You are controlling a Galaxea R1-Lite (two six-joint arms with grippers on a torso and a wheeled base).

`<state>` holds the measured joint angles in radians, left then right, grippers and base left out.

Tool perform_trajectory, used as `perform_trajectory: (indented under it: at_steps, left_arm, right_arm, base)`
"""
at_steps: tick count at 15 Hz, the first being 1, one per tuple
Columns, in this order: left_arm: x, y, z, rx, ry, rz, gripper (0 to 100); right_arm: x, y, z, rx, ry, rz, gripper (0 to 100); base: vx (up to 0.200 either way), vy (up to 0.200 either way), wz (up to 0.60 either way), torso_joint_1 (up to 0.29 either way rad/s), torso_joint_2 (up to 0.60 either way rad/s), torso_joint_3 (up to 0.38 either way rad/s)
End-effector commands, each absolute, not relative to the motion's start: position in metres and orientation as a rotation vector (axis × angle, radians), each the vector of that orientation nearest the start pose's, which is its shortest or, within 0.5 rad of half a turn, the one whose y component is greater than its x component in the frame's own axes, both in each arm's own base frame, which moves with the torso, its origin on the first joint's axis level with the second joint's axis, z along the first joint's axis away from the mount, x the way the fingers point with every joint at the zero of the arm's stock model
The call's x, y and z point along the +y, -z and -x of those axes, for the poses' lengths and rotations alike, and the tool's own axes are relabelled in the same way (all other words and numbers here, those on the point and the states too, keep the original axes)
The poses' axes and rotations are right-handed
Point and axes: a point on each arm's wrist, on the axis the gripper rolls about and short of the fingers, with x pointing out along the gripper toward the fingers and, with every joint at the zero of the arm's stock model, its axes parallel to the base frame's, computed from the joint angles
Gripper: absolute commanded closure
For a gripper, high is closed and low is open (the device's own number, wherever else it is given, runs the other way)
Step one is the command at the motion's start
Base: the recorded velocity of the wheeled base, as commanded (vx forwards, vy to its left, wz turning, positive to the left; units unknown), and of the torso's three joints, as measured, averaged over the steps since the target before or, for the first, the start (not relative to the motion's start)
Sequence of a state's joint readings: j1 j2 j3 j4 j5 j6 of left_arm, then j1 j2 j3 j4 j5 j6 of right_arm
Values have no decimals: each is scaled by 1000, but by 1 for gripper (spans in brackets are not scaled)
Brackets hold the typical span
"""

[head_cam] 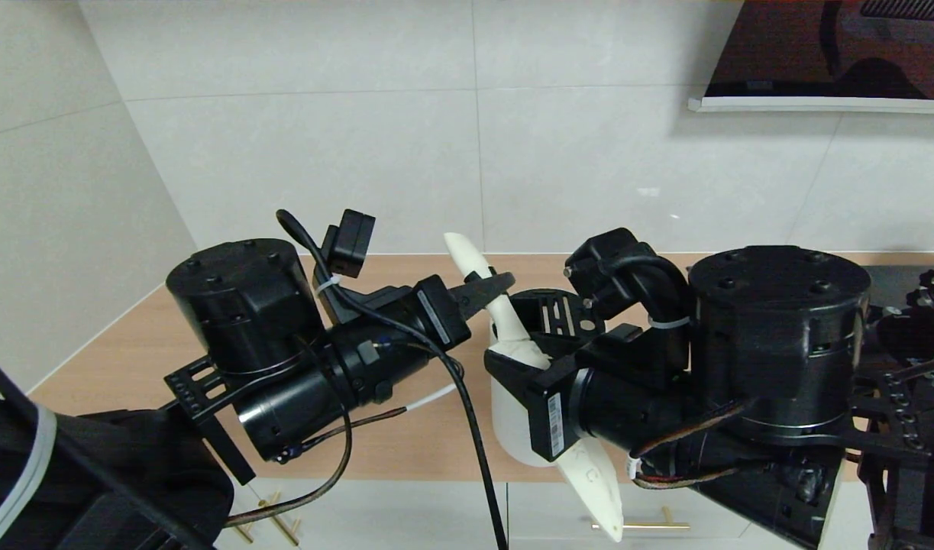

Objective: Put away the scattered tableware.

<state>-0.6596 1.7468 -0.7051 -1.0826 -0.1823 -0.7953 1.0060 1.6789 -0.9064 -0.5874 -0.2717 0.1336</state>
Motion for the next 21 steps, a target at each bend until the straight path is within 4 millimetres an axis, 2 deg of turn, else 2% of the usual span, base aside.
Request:
perform_trajectory:
  at_steps: [1,12,13,18,21]
  left_arm:
    - [-192,-187,-241,294,814,756,100]
    - [-192,-189,-238,291,824,757,100]
    - [-193,-189,-237,292,826,757,100]
    - [-196,-197,-235,274,837,761,100]
    - [-192,-211,-230,238,849,770,100]
  right_arm:
    - [259,-212,-171,200,-722,-15,100]
    - [258,-213,-171,197,-717,-25,100]
    - [258,-213,-171,197,-717,-25,0]
    - [256,-217,-170,189,-716,-39,0]
    - [241,-233,-170,146,-691,-71,0]
  base:
    - [0,0,0,0,0,0]
    - [0,0,0,0,0,0]
    - [0,0,0,0,0,0]
    - [0,0,0,0,0,0]
    - [0,0,0,0,0,0]
